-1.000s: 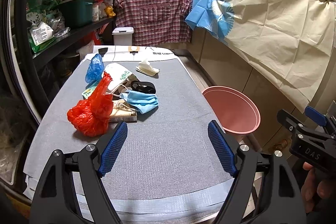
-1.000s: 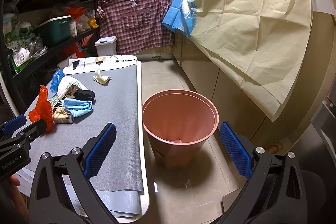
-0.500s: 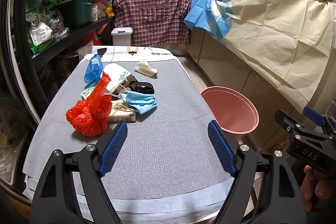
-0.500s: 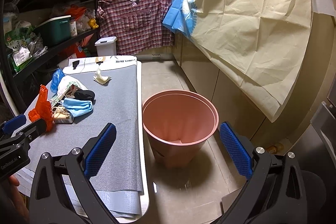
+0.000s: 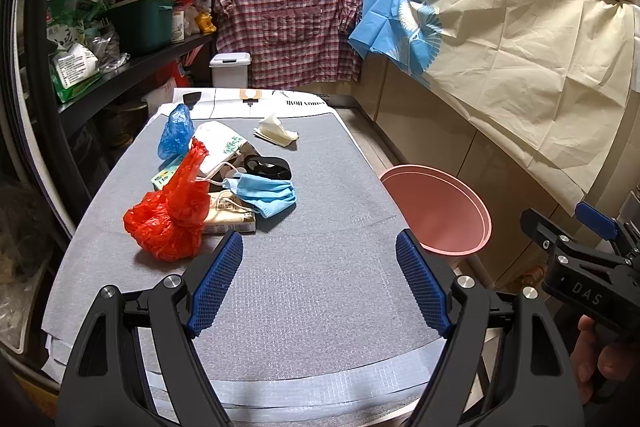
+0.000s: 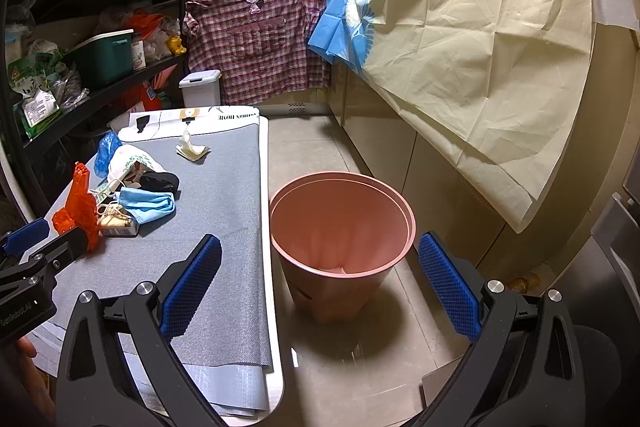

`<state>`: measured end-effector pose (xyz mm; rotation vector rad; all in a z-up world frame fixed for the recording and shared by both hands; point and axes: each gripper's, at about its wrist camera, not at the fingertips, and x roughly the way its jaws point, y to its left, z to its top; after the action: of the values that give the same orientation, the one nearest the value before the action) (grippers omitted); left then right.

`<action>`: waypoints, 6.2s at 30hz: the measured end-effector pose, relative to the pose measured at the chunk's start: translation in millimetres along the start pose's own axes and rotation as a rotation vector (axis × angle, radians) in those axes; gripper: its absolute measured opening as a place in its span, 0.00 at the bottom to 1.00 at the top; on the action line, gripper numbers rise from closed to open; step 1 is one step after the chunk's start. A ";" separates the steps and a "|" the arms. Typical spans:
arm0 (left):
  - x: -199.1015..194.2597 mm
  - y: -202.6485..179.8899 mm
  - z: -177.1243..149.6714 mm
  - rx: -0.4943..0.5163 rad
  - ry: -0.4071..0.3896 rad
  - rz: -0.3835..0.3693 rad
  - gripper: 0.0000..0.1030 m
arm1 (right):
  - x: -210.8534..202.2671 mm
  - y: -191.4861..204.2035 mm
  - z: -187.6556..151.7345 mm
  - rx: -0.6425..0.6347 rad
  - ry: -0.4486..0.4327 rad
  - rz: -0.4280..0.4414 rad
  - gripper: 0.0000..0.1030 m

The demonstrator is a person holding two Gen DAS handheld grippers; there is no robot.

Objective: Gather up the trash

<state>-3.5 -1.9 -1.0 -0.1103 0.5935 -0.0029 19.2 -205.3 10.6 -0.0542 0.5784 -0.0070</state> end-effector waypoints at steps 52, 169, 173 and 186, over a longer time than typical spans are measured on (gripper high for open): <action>61.3 104.3 27.7 -0.161 0.017 0.260 0.59 | 94.3 138.9 69.7 -0.036 0.072 0.447 0.46; 172.9 -99.2 102.8 0.083 0.138 -0.385 0.08 | 142.0 -91.5 105.5 0.089 0.096 0.188 0.01; 175.5 -104.4 99.0 0.108 0.141 -0.386 0.08 | 149.6 -88.7 106.1 0.078 0.114 0.186 0.01; 181.3 -106.0 100.0 0.107 0.146 -0.387 0.08 | 156.4 -81.3 102.5 0.042 0.139 0.170 0.01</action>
<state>205.8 -103.3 -8.8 -0.1199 0.7094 -0.4208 206.9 -284.8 15.2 0.0369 0.7199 0.1429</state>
